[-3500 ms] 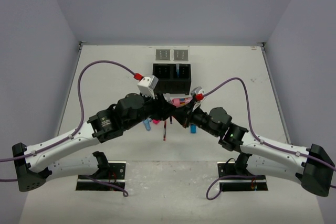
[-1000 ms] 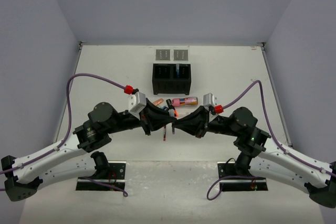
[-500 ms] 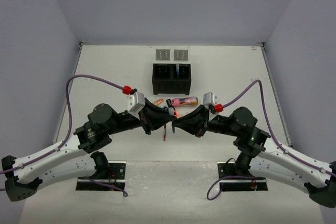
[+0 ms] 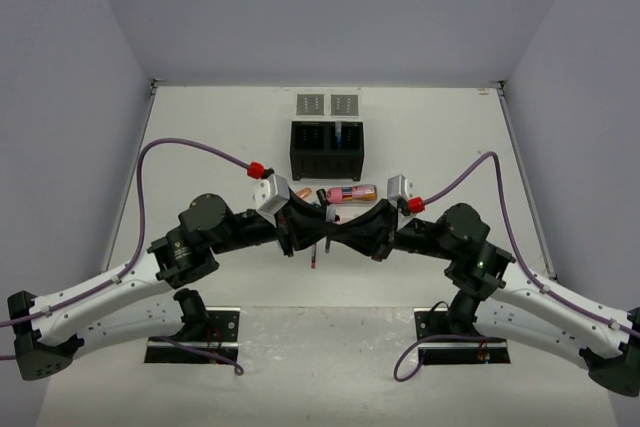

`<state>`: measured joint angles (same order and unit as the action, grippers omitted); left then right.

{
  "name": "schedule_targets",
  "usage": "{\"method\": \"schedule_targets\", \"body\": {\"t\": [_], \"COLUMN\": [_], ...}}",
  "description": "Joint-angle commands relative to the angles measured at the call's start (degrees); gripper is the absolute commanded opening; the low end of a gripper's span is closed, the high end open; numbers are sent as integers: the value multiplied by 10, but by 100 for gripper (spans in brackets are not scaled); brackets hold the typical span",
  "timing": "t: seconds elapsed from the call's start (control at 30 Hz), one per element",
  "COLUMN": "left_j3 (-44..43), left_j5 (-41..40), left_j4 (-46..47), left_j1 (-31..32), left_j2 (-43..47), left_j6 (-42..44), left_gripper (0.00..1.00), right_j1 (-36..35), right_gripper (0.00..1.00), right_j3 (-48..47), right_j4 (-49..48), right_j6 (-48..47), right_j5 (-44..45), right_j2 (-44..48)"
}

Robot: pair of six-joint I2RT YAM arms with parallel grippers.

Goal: Sort the stationery into containers
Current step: Close the pen cap on the pen.

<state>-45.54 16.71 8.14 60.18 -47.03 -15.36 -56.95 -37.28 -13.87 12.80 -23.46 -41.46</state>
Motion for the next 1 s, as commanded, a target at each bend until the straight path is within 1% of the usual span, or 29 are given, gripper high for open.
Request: {"method": "schedule_targets", "body": {"t": [0.0, 0.07, 0.13, 0.17, 0.23, 0.3, 0.53, 0.57, 0.63, 0.73, 0.97], "left_j3": [-6, -6, -4, -3, -2, 0, 8, 8, 8, 8, -10], "left_j5": [-4, -7, -10, -10, -11, -3, 14, 15, 16, 9, 15], "left_j4": [-20, -23, -23, -23, -21, -18, -1, -1, 1, 6, 2], "left_j1": [1, 1, 1, 1, 1, 1, 1, 1, 1, 1, 1], "left_j2": [6, 8, 12, 13, 15, 16, 24, 25, 28, 39, 41], "left_j6": [14, 14, 14, 14, 14, 14, 16, 16, 16, 16, 18], "left_gripper": [36, 36, 30, 22, 9, 1, 0, 0, 0, 0, 0], "right_j1": [-2, -2, -2, -2, -3, -3, -3, -3, -3, -3, -3], "right_gripper": [0, 0, 0, 0, 0, 0, 0, 2, 19, 36, 40], "right_j3": [-19, -18, -19, -19, -20, -21, -24, -23, -16, -7, -2], "right_j4": [-37, -37, -37, -37, -38, -37, -29, -29, -31, -35, -61], "right_j6": [-4, -6, -5, -5, -5, -4, -7, -6, -6, -10, 2], "right_j5": [3, 4, 4, 3, 1, 0, 1, 2, 7, 10, -11], "right_j2": [11, 11, 9, 9, 8, 8, 3, 3, 1, -7, -50]}}
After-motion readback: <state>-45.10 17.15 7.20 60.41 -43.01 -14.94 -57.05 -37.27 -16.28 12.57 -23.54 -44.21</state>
